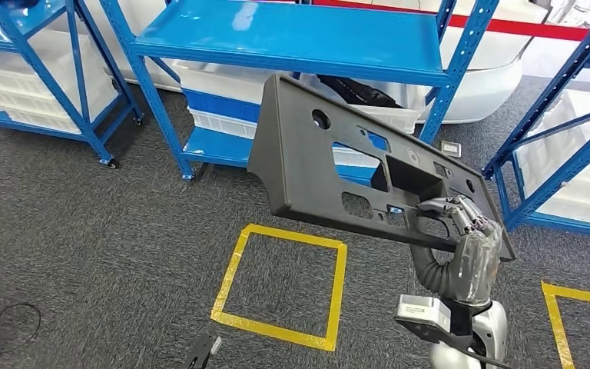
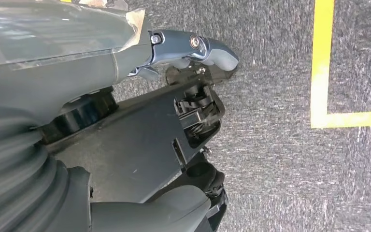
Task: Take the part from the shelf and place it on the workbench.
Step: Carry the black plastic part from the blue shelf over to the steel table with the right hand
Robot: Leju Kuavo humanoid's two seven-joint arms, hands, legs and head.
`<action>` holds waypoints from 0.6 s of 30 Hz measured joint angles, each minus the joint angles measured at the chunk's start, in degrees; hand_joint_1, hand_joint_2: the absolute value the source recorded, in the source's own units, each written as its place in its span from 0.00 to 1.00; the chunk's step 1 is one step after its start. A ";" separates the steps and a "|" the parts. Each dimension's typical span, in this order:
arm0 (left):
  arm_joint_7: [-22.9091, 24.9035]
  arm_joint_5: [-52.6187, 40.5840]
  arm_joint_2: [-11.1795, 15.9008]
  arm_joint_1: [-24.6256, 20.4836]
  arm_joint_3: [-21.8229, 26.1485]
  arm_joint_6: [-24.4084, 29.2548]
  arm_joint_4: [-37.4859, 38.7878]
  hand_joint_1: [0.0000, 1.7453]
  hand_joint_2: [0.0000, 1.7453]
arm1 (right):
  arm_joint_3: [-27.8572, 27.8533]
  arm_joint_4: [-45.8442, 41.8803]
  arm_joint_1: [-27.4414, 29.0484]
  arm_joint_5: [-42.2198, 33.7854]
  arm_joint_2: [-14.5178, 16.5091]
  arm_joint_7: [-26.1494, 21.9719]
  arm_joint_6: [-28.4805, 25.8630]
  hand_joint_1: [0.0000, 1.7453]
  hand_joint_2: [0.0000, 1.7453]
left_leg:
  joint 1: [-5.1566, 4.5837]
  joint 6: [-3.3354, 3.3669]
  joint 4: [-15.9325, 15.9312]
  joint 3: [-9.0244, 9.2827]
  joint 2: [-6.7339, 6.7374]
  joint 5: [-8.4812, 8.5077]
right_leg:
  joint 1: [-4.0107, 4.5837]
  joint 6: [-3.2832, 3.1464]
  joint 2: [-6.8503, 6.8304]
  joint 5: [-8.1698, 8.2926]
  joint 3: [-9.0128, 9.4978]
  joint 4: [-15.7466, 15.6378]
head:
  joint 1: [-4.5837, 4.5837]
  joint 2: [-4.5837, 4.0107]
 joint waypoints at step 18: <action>0.19 -0.39 0.02 0.09 -0.02 -0.64 -0.03 0.00 1.00 | -0.05 -0.37 0.11 -0.09 -0.32 0.22 -0.36 1.00 1.00 | 0.00 2.76 -2.91 7.63 0.17 -3.34 | 0.20 0.95 -0.04 -0.86 -10.19 9.73 | 0.08 0.01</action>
